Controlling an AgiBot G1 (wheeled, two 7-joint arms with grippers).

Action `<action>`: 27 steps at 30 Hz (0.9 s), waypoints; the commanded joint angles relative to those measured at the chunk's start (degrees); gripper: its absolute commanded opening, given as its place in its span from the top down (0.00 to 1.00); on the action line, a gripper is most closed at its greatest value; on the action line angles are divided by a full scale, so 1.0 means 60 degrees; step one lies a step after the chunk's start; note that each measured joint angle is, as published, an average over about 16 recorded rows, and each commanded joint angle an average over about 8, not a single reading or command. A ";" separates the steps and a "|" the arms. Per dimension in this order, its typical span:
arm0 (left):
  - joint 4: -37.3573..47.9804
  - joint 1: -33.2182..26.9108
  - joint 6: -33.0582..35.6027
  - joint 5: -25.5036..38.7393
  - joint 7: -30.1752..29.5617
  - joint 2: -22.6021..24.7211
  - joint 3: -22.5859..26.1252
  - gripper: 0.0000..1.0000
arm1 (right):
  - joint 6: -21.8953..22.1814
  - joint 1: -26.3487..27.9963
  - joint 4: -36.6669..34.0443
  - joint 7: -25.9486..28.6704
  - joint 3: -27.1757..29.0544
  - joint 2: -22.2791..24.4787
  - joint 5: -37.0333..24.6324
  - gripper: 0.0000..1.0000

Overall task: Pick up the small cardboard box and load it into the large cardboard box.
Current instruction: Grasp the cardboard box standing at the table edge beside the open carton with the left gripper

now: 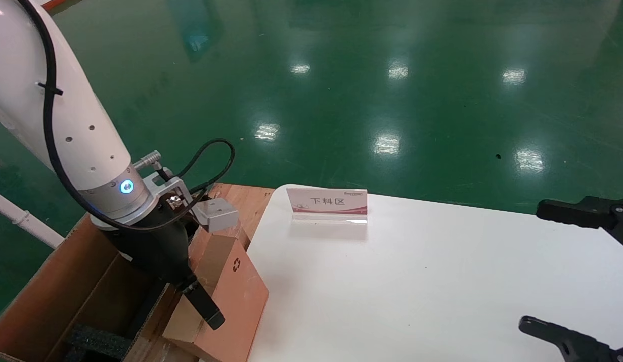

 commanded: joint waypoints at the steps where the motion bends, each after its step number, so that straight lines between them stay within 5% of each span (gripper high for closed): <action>1: -0.0010 -0.0011 0.0002 0.0003 -0.0014 0.0003 0.0000 1.00 | 0.0000 0.0000 0.0000 0.0000 0.0000 0.0000 0.0000 1.00; 27: -0.0053 -0.0058 0.0027 0.0037 -0.0059 0.0017 0.0013 1.00 | -0.0001 0.0000 0.0000 0.0000 0.0000 0.0000 0.0000 1.00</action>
